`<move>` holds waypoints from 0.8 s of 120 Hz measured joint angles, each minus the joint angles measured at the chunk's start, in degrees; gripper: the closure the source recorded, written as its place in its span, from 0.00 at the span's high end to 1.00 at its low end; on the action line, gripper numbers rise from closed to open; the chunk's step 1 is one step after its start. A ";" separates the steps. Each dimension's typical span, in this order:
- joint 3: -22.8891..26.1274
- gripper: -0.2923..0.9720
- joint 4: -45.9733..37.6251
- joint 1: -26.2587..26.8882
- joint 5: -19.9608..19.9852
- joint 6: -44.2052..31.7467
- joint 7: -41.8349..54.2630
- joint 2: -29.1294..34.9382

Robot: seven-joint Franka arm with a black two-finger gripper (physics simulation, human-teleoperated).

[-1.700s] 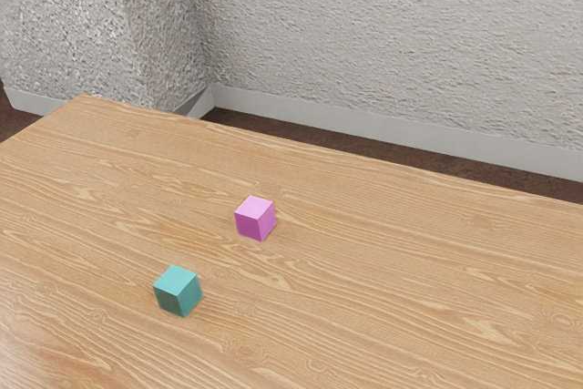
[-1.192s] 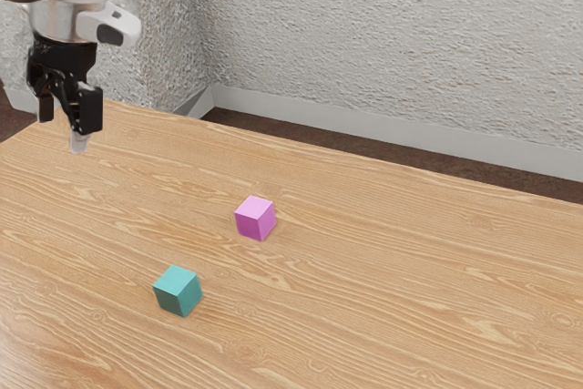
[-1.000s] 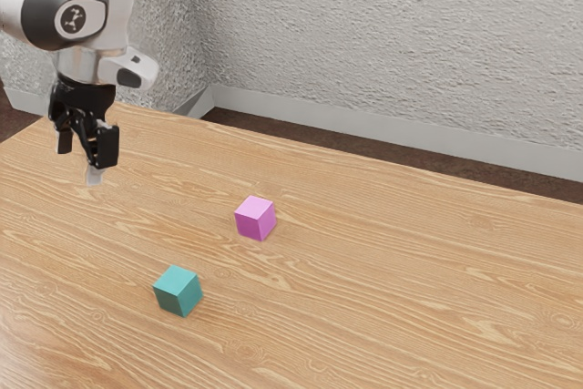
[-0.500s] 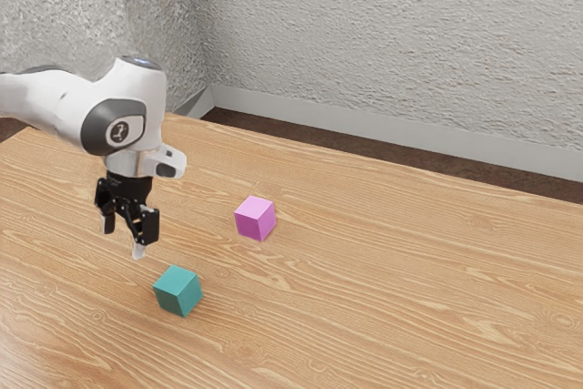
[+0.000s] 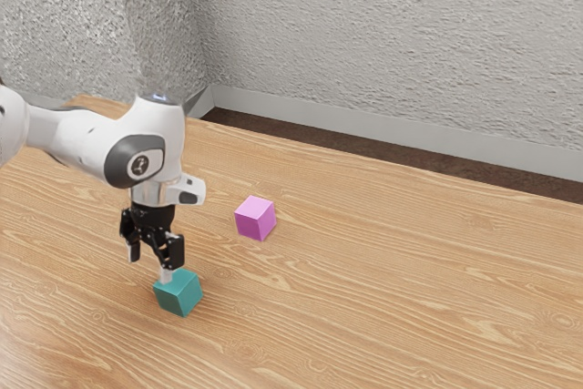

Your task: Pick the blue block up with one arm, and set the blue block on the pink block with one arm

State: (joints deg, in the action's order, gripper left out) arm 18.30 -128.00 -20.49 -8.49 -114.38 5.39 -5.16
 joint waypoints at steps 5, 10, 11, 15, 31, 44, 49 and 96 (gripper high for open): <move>0.05 0.77 0.18 0.03 -0.01 -0.71 -0.34 -0.57; 0.35 0.77 0.28 0.11 -0.02 -1.38 -0.66 -0.87; 0.43 0.77 0.29 0.14 -0.02 -1.50 -0.72 -0.90; 0.80 0.77 0.32 0.25 -0.02 -1.94 -1.00 -0.98; 1.73 0.77 0.57 0.75 -0.02 -3.46 -2.03 -1.79; 1.81 0.77 0.62 0.51 0.00 -4.94 -2.73 -4.04; 1.82 0.77 0.62 0.53 -0.01 -5.55 -2.98 -4.80; 1.85 0.62 0.05 0.54 0.03 -9.12 -5.47 -6.74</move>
State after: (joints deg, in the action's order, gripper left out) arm 20.15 -127.95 -19.95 -8.46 -123.50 -0.08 -11.90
